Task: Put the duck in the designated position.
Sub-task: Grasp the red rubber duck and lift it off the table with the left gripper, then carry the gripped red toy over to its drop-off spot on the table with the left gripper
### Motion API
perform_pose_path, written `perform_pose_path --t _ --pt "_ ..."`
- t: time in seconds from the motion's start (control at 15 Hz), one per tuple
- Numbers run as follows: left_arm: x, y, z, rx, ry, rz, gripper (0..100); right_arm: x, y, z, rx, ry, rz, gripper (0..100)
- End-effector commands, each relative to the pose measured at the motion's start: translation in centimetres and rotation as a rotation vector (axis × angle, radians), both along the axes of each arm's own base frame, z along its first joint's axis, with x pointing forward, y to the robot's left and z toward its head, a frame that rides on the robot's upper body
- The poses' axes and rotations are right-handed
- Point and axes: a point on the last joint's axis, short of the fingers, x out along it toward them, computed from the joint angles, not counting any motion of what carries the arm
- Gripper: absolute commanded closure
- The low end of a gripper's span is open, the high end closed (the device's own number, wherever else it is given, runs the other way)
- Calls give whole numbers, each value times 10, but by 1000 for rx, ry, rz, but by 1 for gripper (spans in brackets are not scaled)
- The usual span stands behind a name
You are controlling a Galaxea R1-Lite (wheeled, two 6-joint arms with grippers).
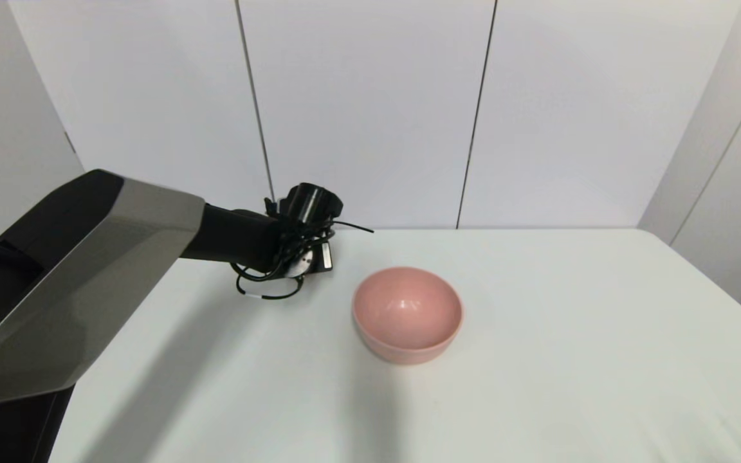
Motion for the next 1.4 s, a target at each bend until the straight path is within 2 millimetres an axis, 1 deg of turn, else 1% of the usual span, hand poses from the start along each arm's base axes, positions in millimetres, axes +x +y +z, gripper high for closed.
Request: perform_pose_path --t 0.07,0.33,0.47,0.6,0.67,0.8,1.0,1.13,1.2,1.27,1.33,1.4 --pt "0 -1 0 1 -1 3 100 0 0 0 0 0 0 0" --pt "0 0 2 18 -15 22 100 0 0 0 0 0 0 0" --pt "-1 1 6 19 -25 27 100 0 0 0 0 0 0 0" --pt "-7 2 21 12 -46 17 100 0 0 0 0 0 0 0" --pt "-11 5 32 7 -59 12 100 0 0 0 0 0 0 0" --pt "-27 14 54 34 -62 -19 100 0 0 0 0 0 0 0" --pt "-68 40 77 125 34 -59 100 0 0 0 0 0 0 0" --pt "-92 52 79 153 98 -69 100 0 0 0 0 0 0 0" --pt "-101 55 78 139 129 -94 100 0 0 0 0 0 0 0" --pt "-104 57 77 124 144 -111 100 0 0 0 0 0 0 0" --pt "-112 59 77 65 179 -164 100 0 0 0 0 0 0 0" --pt "-114 60 76 50 189 -178 100 0 0 0 0 0 0 0"
